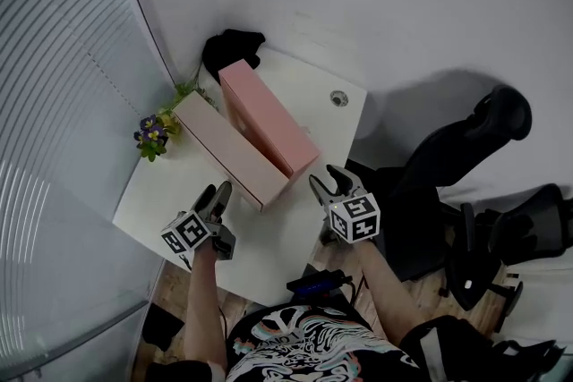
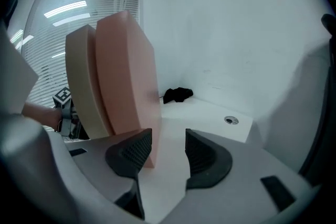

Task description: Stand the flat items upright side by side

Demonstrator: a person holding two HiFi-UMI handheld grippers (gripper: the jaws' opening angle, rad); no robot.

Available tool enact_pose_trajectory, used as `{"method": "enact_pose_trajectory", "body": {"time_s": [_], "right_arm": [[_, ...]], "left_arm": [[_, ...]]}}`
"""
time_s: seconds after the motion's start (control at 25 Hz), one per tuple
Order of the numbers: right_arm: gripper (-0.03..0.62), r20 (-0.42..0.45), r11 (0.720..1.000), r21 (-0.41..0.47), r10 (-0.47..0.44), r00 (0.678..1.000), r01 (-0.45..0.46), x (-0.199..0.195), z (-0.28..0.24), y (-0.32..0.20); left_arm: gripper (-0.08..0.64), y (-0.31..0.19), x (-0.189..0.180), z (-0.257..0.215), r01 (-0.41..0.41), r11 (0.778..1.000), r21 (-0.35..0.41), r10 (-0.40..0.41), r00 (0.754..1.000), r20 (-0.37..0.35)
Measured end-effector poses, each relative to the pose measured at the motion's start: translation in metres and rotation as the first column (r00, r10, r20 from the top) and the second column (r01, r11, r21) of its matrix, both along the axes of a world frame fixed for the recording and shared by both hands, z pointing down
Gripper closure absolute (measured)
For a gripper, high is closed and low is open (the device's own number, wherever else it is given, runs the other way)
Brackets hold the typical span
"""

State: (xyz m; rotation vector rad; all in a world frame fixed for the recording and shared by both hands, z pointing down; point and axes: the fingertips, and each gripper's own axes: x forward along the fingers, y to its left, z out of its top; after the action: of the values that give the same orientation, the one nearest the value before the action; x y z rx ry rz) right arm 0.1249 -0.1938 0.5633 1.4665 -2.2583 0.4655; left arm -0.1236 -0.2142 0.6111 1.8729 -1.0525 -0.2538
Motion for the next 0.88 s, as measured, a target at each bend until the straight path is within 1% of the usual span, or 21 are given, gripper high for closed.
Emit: {"method": "enact_pose_trajectory", "body": {"time_s": [0.12, 0.32, 0.52, 0.76, 0.88], "right_arm": [[0.393, -0.004, 1.0, 0.005, -0.021, 1.0, 0.021, 0.001, -0.001, -0.018], [0.394, 0.002, 0.998, 0.011, -0.063, 0.998, 0.063, -0.005, 0.002, -0.044], [0.396, 0.024, 0.996, 0.007, -0.088, 0.996, 0.088, -0.013, 0.006, -0.061], [0.396, 0.057, 0.993, 0.004, -0.114, 0.992, 0.114, -0.017, 0.011, -0.075], [0.396, 0.096, 0.994, 0.005, -0.107, 0.99, 0.107, -0.019, 0.011, -0.083]], "left_arm": [[0.255, -0.001, 0.0, 0.001, 0.009, 1.0, -0.009, -0.009, 1.0, -0.006], [0.255, 0.001, 0.002, -0.002, 0.038, 0.999, -0.02, -0.039, 0.998, -0.049], [0.256, 0.001, 0.0, 0.003, 0.057, 0.998, -0.038, -0.058, 0.998, -0.032], [0.258, -0.006, 0.003, -0.001, 0.075, 0.997, -0.036, -0.077, 0.996, -0.038], [0.258, -0.009, 0.003, -0.002, 0.077, 0.996, -0.036, -0.078, 0.996, -0.037]]}}
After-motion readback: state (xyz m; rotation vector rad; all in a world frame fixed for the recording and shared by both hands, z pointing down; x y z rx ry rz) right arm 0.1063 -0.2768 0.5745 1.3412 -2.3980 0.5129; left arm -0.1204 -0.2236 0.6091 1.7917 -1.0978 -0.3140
